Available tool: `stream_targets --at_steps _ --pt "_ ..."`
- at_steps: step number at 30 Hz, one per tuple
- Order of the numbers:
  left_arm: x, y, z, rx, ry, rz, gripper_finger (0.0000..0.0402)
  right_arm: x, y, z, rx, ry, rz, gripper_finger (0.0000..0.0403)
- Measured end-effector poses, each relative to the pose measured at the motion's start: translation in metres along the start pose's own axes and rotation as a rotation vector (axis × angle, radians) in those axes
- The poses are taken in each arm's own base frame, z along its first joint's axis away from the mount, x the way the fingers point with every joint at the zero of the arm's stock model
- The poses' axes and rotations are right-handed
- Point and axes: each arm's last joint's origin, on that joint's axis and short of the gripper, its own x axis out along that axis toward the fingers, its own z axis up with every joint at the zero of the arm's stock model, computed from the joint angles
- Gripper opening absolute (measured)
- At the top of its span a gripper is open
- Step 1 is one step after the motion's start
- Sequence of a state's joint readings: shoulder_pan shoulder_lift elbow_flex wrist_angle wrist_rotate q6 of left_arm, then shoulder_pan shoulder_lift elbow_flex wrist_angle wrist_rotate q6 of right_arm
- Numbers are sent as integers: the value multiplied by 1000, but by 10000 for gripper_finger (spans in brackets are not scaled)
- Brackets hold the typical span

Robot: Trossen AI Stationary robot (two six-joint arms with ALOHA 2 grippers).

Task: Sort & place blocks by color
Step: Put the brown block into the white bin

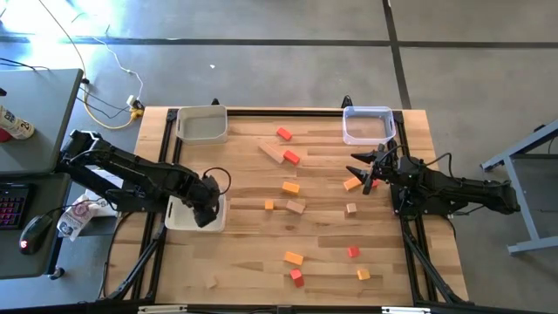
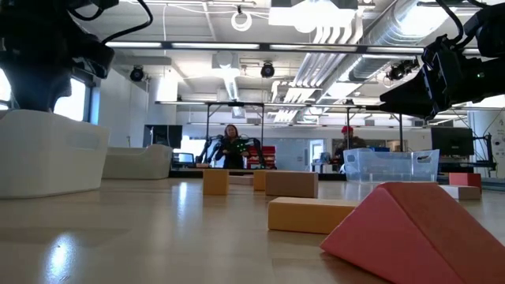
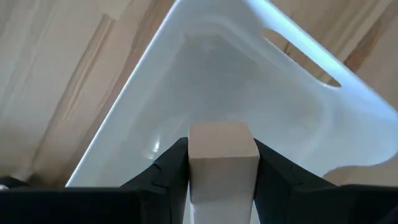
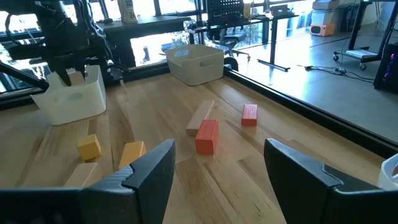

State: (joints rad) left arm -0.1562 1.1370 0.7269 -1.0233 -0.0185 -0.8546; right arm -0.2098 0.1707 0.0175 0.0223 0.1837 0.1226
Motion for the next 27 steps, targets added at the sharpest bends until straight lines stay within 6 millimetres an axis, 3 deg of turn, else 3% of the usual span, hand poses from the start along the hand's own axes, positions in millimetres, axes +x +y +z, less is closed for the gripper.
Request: stream_targets --at_steps 20,27 --pt "6 -3 3 -304 9 30 118 0 0 0 1 1 9 233" --pt "17 -11 10 -273 -7 35 118 0 2 0 173 13 61 233"
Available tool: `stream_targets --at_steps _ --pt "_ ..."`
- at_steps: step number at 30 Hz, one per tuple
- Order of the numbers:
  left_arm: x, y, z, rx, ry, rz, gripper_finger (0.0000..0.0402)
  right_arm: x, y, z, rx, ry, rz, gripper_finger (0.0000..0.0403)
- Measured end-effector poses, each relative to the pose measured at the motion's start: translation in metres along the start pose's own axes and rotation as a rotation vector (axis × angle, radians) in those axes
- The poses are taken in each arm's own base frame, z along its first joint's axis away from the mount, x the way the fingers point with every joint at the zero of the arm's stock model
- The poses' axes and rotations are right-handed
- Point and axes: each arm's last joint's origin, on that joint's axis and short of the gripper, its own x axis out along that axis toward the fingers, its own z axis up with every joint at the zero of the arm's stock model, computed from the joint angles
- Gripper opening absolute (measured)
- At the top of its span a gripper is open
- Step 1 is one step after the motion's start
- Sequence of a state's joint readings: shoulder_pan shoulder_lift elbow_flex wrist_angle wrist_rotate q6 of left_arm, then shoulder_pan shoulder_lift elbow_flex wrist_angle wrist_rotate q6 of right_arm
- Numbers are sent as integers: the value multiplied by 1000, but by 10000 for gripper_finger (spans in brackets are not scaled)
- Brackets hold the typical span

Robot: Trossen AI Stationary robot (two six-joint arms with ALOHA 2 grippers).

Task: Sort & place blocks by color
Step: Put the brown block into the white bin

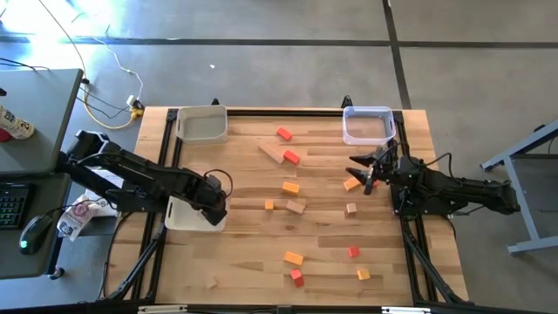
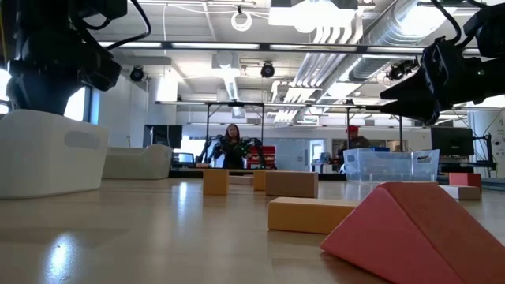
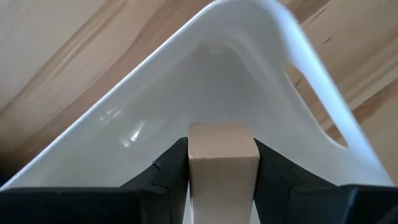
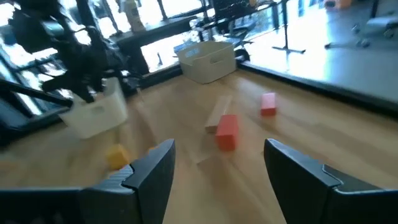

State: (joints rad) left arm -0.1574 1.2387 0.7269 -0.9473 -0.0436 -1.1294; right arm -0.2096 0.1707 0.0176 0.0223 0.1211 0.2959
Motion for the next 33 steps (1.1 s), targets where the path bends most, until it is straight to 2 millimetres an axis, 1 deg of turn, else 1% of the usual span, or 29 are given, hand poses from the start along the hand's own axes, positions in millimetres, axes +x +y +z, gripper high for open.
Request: stream_targets --at_steps 3,7,13,17,21,26,33 --pt "5 -3 1 8 5 20 118 0 2 -1 81 18 53 233" --pt "12 -5 2 68 31 49 118 0 2 2 173 -3 54 233" --pt "19 -7 2 128 49 83 118 -2 6 18 217 -174 99 233" --pt "23 -8 3 205 63 96 118 -5 8 28 226 -278 132 233" --pt "26 -8 3 246 73 111 120 -6 10 33 134 -341 130 233" --pt "30 -9 3 216 92 124 145 -7 10 34 37 -351 113 233" --pt "30 -8 5 120 146 95 190 -7 10 34 32 -351 113 233"
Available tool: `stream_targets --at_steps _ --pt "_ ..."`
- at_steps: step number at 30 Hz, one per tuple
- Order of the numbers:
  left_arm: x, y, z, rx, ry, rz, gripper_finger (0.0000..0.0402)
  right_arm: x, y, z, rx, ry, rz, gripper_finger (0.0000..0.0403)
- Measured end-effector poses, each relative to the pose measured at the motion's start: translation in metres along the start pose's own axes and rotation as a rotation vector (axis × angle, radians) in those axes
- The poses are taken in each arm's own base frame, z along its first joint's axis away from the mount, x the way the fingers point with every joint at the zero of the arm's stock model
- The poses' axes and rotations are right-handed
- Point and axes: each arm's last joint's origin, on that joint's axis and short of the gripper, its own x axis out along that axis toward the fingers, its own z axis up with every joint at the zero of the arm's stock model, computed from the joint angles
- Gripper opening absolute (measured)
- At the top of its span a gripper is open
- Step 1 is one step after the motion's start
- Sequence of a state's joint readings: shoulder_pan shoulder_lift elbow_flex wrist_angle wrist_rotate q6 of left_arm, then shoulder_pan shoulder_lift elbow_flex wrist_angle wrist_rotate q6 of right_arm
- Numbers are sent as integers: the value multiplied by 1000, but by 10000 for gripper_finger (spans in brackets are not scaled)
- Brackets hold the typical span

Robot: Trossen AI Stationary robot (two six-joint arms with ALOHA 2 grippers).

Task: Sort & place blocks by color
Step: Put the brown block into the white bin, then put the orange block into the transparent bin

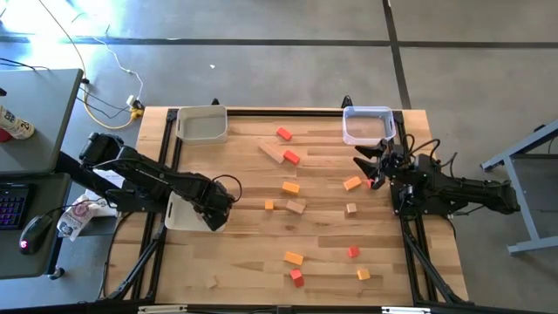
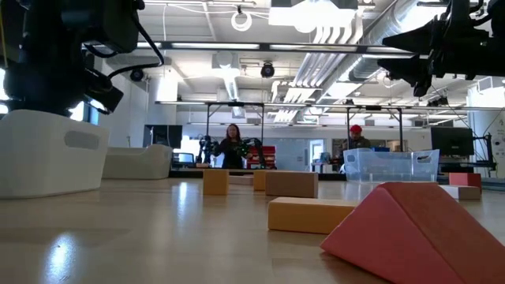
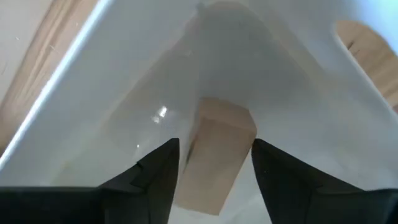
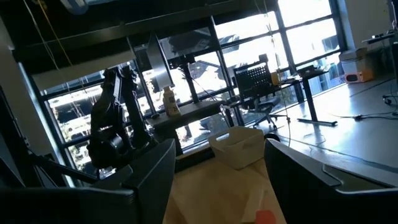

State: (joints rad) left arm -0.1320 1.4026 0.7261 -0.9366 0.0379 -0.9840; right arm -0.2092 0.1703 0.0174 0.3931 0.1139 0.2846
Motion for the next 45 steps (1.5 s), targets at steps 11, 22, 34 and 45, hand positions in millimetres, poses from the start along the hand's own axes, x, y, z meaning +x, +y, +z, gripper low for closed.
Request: stream_targets --at_steps 11,22,34,45 --pt "-11 7 2 36 -45 -34 198 7 7 25 -54 -7 -30 233" --pt "-45 25 -5 228 -345 -37 198 47 15 57 -151 130 -250 233" --pt "-71 42 -12 4 -504 -190 198 115 14 58 -190 433 -313 233" --pt "-86 29 -4 21 -660 -373 198 169 3 12 -154 676 -310 233"
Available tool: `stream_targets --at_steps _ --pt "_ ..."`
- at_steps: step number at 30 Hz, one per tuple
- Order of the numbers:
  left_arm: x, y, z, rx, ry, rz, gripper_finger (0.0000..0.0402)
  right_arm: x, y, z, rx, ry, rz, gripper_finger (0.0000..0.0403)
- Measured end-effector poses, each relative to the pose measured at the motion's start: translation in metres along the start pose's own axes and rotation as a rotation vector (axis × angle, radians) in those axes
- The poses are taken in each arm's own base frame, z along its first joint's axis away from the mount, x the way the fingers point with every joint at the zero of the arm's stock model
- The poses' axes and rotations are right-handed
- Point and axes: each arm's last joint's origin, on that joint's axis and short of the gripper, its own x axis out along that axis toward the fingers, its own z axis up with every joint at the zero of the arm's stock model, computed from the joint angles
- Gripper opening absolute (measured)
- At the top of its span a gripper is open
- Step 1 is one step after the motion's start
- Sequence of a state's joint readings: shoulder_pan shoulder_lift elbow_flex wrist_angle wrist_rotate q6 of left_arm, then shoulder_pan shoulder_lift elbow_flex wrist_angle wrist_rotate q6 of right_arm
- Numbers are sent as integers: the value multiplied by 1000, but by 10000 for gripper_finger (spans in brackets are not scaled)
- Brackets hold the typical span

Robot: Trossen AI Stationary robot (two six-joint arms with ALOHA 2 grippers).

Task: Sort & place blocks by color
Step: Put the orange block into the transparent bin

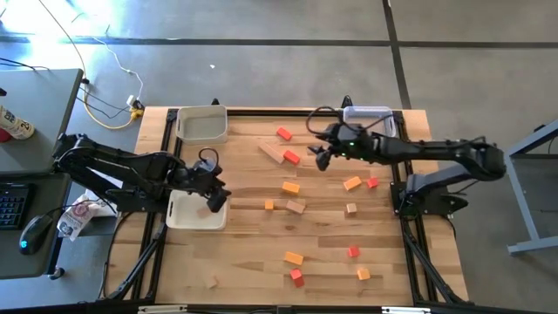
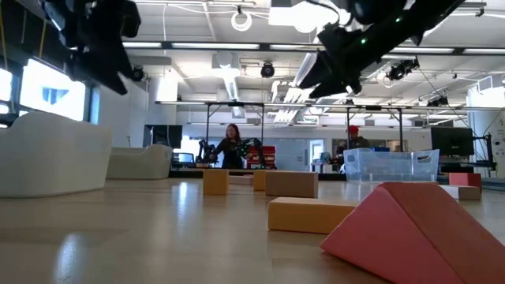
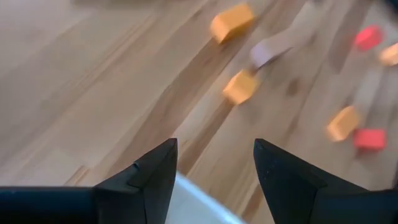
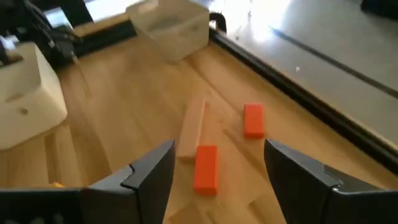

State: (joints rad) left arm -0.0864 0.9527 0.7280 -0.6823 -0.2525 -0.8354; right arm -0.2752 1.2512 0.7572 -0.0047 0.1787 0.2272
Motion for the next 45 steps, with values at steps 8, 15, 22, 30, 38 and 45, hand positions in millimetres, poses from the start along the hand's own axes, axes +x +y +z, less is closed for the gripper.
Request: stream_targets --at_steps 8,15,22,30,38,45 --pt "-1 -8 11 107 -157 -30 198 37 7 -10 -23 123 54 233" --pt "-3 -7 19 238 -323 114 198 65 8 -26 -92 176 47 233" --pt "-4 -7 21 422 -357 185 198 87 9 -43 -108 206 44 233" --pt "-4 -7 25 376 -381 186 198 100 8 -53 -197 210 38 233" --pt "-2 0 31 327 -393 219 198 104 8 -57 -197 217 11 233" --pt "-1 7 39 317 -419 261 197 105 7 -58 -162 218 0 233"
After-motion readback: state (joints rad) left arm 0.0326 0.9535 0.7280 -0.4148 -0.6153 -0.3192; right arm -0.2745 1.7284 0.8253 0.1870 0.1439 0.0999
